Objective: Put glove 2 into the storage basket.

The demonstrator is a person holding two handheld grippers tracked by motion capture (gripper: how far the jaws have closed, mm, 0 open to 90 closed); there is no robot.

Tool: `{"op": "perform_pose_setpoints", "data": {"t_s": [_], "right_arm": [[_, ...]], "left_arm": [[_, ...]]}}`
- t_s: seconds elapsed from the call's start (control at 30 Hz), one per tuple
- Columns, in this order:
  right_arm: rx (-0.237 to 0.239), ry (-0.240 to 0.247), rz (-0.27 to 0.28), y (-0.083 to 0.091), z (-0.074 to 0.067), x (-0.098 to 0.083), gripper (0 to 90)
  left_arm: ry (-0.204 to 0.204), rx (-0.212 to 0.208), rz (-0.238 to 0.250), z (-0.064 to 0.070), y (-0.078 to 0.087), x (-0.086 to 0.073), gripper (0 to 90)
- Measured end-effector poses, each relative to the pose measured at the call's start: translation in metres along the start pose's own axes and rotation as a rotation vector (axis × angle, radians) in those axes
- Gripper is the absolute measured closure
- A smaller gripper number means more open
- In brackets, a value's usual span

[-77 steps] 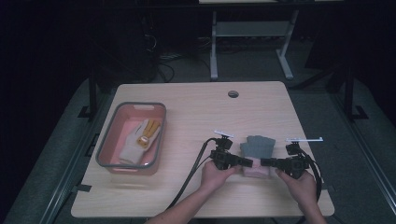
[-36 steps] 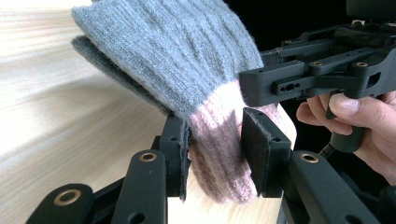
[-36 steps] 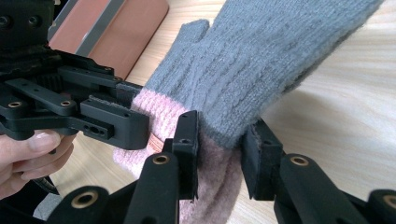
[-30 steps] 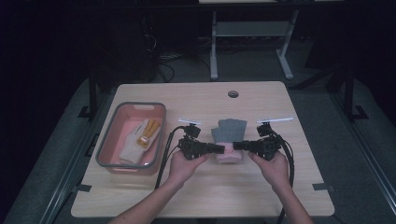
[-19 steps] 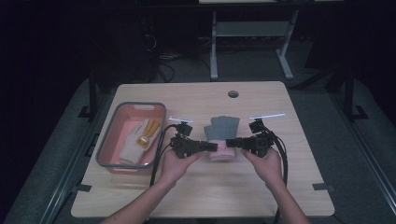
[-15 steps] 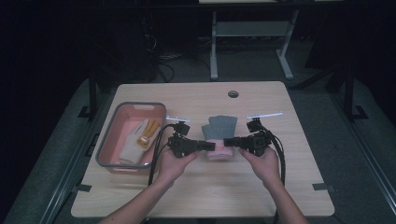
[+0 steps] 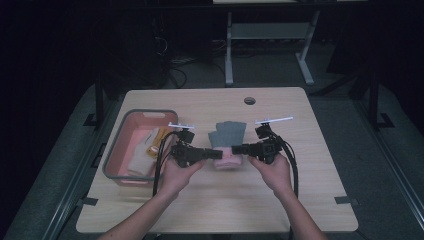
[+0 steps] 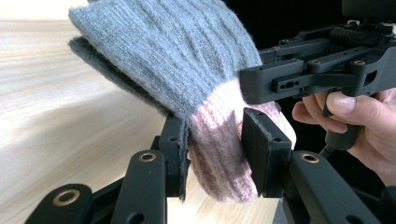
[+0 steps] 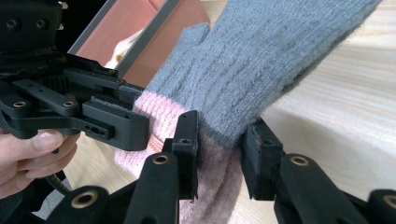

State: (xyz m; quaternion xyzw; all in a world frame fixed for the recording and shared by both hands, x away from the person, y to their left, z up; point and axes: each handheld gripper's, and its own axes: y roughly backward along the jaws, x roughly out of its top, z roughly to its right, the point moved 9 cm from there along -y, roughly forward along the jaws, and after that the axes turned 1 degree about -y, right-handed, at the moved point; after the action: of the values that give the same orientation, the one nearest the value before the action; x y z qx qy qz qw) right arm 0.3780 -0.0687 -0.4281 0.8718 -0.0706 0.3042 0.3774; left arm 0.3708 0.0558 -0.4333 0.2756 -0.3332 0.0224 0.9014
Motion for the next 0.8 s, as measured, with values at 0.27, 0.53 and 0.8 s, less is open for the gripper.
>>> {"op": "perform_pose_setpoints", "data": {"t_s": [0.27,0.53,0.8], "right_arm": [[0.008,0.013,-0.003,-0.007,-0.008,0.009,68.9],[0.022,0.033,-0.004,-0.016,-0.02,0.019,68.9],[0.031,0.053,-0.01,-0.026,-0.034,0.03,68.9]], "left_arm": [[-0.003,0.014,0.012,-0.005,0.011,0.004,61.6],[-0.003,0.032,0.027,-0.01,0.028,0.01,61.6],[0.003,0.043,0.056,-0.017,0.046,0.013,61.6]]}}
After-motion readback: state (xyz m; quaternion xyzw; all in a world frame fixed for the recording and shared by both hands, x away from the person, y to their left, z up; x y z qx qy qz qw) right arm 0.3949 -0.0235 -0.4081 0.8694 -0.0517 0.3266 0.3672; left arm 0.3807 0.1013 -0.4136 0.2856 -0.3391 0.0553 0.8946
